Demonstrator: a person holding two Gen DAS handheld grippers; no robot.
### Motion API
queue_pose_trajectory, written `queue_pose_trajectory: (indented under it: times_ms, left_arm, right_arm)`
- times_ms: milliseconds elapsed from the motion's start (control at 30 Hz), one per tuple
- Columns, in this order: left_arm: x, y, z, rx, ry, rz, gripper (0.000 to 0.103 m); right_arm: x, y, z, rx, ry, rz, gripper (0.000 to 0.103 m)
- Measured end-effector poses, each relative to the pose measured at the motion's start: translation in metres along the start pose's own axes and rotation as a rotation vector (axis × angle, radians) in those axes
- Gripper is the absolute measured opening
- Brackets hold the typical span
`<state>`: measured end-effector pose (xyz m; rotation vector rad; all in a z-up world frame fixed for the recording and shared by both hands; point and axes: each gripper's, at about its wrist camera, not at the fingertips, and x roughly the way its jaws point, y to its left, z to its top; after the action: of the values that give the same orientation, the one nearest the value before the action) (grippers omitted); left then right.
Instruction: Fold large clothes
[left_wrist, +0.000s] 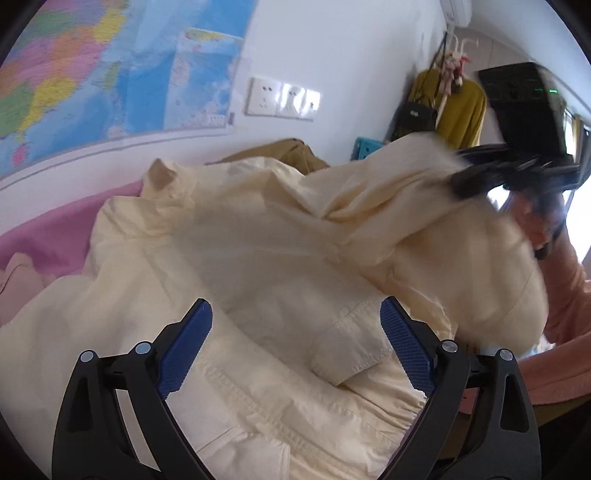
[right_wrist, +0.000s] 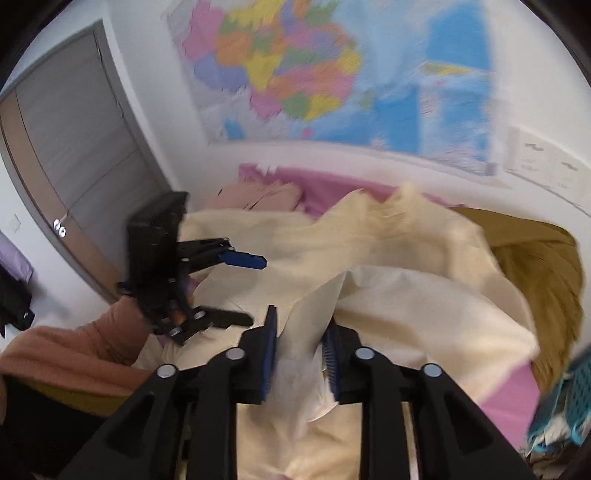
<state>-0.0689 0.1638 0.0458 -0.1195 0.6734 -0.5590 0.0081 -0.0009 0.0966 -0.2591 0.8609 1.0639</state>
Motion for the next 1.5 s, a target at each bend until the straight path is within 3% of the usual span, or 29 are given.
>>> queue_pose_trajectory:
  times_ms: [167,300,433,600,633,667,733,767,900,967,1000,1067,1133,1200,1233,1267,1333,1400,1500]
  left_arm:
    - [-0.03,0.013,-0.007,-0.048,-0.025,-0.032,0.094]
    - [-0.025,-0.005,-0.016,0.007,0.036,-0.078,0.098]
    - [0.011,-0.023,-0.027,0.059,0.179,-0.149,0.098]
    - [0.08,-0.024,-0.042,0.019,0.431,-0.137,0.095]
    - [0.09,-0.022,-0.043,0.006,0.457,-0.13,0.087]
    - [0.094,-0.02,-0.042,-0.005,0.465,-0.121,0.065]
    - [0.099,-0.008,-0.037,-0.049,0.475,-0.123,0.039]
    - [0.096,-0.004,-0.035,-0.066,0.464,-0.133,0.03]
    - [0.059,0.028,-0.01,-0.144,0.343,-0.073,0.017]
    - [0.036,0.054,0.004,-0.222,0.283,-0.053,0.003]
    - [0.029,0.064,0.009,-0.254,0.26,-0.032,0.002]
    - [0.015,0.089,0.019,-0.29,0.218,0.083,0.004]
    - [0.011,0.102,0.02,-0.312,0.231,0.158,0.005]
    - [0.008,0.109,0.017,-0.321,0.251,0.265,0.015]
    - [0.004,0.11,0.017,-0.326,0.241,0.266,0.034]
    - [-0.002,0.11,0.016,-0.325,0.218,0.224,0.058]
    - [-0.013,0.103,0.016,-0.293,0.185,0.106,0.093]
    - [-0.012,0.083,0.014,-0.205,0.172,0.125,0.093]
    - [0.006,0.069,0.004,-0.141,0.266,0.136,0.093]
  right_arm:
    - [0.082,-0.013,0.019,0.051,0.123,0.019,0.039]
    - [0.118,-0.034,0.019,0.131,0.153,0.037,0.042]
    - [0.081,-0.052,0.013,0.191,0.012,0.069,0.061]
    - [0.02,-0.089,-0.011,0.275,-0.153,-0.005,0.074]
    - [0.013,-0.097,-0.017,0.301,-0.17,-0.025,0.074]
    - [0.009,-0.105,-0.022,0.324,-0.177,-0.026,0.074]
    - [0.004,-0.121,-0.036,0.373,-0.189,-0.039,0.074]
    - [0.003,-0.13,-0.043,0.39,-0.187,-0.061,0.074]
    - [0.008,-0.153,-0.061,0.429,-0.187,-0.105,0.074]
    - [0.009,-0.169,-0.066,0.477,-0.212,-0.085,0.074]
    - [0.009,-0.176,-0.069,0.49,-0.221,-0.089,0.074]
    - [0.014,-0.186,-0.07,0.498,-0.222,-0.12,0.074]
    - [0.021,-0.194,-0.075,0.51,-0.201,-0.131,0.074]
    - [0.033,-0.203,-0.077,0.528,-0.184,-0.114,0.074]
    - [0.037,-0.204,-0.077,0.528,-0.178,-0.111,0.074]
    - [0.04,-0.205,-0.077,0.526,-0.174,-0.112,0.075]
    - [0.048,-0.203,-0.073,0.495,-0.166,-0.125,0.08]
    - [0.056,-0.205,-0.067,0.482,-0.153,-0.144,0.084]
    - [0.067,-0.208,-0.058,0.474,-0.139,-0.122,0.088]
